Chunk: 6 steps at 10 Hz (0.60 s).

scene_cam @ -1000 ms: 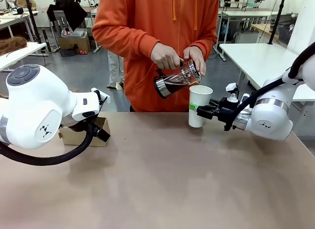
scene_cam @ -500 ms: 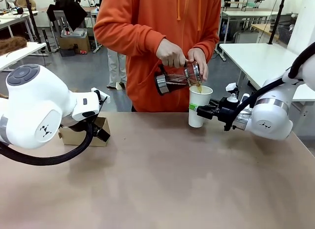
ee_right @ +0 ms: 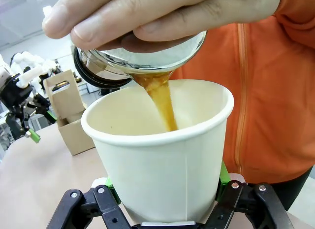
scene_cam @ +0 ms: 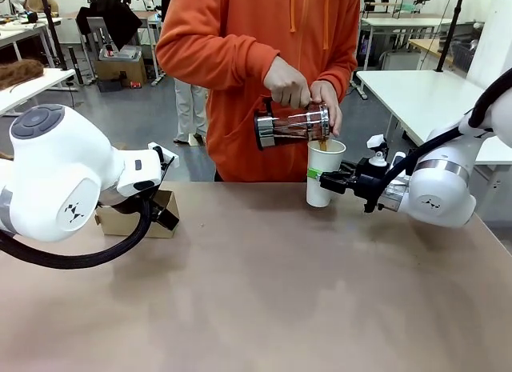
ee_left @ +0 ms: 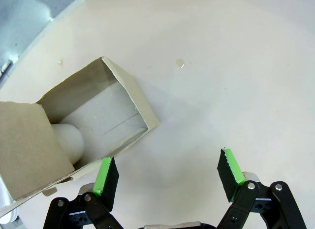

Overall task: Pour a drink into a cup and package it in a carrier.
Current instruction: When a person places the Paper Cup Lid on the 600 ml Paper Cup , lift the 600 ml Paper Cup.

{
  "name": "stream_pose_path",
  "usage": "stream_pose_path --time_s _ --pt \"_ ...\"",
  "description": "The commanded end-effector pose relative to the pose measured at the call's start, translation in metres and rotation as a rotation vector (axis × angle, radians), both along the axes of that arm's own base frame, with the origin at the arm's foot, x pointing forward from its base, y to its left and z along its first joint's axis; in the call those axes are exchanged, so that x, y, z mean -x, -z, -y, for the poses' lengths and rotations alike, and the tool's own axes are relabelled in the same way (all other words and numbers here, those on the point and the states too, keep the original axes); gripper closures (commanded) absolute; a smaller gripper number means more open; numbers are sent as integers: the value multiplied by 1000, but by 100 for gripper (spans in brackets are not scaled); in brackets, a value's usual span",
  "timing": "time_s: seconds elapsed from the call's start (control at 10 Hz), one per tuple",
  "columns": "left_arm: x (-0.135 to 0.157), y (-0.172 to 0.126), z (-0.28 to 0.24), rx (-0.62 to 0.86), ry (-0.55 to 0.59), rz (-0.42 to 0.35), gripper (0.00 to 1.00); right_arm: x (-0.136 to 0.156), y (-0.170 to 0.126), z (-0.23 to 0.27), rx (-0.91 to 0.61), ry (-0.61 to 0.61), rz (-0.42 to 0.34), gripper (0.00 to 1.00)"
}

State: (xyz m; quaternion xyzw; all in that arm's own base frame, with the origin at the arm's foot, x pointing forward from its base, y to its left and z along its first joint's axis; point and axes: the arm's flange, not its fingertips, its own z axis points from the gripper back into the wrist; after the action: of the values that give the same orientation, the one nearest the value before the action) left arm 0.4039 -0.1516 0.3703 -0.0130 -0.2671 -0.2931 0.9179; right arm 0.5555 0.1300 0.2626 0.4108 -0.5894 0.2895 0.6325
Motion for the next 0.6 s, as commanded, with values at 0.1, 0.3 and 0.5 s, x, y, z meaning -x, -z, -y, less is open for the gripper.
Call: stream_pose_path --time_s 0.1,0.3,0.5 --pt "0 0 0 2 0 0 0 0 -4 -2 8 13 9 19" --pt "0 0 0 2 0 0 0 0 -4 -2 8 13 9 19" --pt "0 0 0 2 0 0 0 0 -4 -2 8 13 9 19"
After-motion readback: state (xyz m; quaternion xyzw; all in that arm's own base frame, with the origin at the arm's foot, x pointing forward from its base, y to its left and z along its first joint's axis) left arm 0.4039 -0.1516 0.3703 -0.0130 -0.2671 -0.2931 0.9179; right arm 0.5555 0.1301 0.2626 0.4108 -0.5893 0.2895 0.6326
